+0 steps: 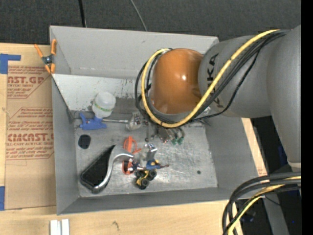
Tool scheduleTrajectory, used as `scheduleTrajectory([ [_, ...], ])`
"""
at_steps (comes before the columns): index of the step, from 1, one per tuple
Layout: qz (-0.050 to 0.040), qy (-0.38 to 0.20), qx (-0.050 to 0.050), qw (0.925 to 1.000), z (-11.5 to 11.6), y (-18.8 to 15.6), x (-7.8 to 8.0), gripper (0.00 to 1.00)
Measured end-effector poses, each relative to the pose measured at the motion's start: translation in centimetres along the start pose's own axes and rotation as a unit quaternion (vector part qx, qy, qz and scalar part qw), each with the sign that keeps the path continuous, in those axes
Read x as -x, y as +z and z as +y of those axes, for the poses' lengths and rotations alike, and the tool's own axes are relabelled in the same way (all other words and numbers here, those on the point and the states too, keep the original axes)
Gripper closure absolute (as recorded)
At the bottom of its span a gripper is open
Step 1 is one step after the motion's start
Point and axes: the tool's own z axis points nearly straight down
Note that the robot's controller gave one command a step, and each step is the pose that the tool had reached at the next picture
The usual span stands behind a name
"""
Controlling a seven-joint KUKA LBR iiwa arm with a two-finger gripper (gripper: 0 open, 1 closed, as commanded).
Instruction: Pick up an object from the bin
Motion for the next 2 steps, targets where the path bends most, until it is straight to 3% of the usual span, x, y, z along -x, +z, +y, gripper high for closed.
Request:
scheduleTrajectory([
  [1, 0.0005, 0.000, 0.000, 1.0000, 0.0, 0.0, 0.0, 0.00],
  [2, 0.0028, -0.039, -0.003, 0.9992, 1.5, 7.7, -0.7, 1.00],
])
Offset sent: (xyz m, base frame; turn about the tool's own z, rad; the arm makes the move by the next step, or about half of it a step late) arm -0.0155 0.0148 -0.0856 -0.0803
